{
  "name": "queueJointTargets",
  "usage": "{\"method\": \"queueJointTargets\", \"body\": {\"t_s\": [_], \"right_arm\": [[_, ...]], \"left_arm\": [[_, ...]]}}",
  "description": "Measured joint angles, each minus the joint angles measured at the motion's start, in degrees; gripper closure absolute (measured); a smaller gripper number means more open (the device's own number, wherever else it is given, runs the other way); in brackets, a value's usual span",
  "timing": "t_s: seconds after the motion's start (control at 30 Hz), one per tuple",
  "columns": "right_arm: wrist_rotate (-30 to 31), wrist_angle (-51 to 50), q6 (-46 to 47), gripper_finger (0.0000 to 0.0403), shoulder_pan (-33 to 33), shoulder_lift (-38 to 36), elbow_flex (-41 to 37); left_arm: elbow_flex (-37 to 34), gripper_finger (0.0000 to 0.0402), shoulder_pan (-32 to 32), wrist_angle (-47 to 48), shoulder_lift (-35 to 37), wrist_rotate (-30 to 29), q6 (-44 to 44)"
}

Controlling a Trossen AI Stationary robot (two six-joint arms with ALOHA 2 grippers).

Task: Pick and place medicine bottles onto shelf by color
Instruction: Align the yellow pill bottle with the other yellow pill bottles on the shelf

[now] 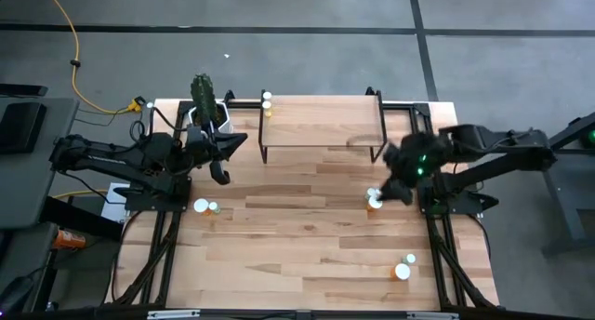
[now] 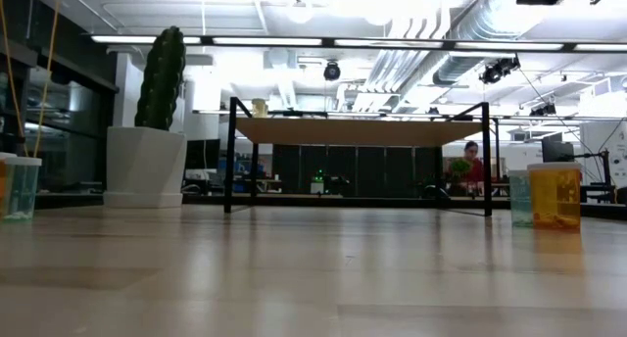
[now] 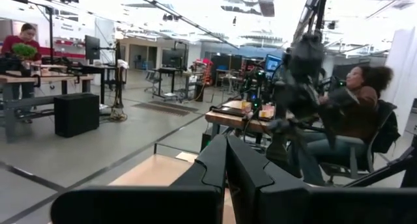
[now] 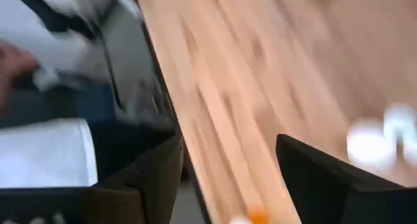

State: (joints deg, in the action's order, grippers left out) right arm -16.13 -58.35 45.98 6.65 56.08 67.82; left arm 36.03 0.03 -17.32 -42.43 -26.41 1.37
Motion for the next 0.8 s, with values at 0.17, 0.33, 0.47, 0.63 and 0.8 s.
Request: {"method": "queueJointTargets", "body": {"t_s": [0.17, 0.33, 0.47, 0.63, 0.8], "right_arm": [[-0.25, -9.66, 7.9, 0.0162, 8.16, 1.37, -2.07], [7.24, -10.97, 16.53, 0.0162, 13.07, 1.37, -5.65], [15.74, -12.37, 26.05, 0.0162, 13.11, 1.35, -8.75], [19.69, -17.3, 29.69, 0.0165, 10.4, 1.35, -14.91], [17.28, -11.73, 29.65, 0.0217, 6.93, 1.35, -24.27]], "left_arm": [[0.0, 0.0402, 0.0, 0.0, 0.0, 0.02, 0.15], [0.0, 0.0402, 0.0, 0.0, 0.0, 0.02, 0.13], [0.0, 0.0402, 0.0, 0.0, 0.0, 0.02, -0.02], [-0.02, 0.0402, 0.0, 0.0, 0.0, 0.04, 0.44], [-0.02, 0.0402, 0.0, 0.0, 0.0, 0.04, 0.48]]}}
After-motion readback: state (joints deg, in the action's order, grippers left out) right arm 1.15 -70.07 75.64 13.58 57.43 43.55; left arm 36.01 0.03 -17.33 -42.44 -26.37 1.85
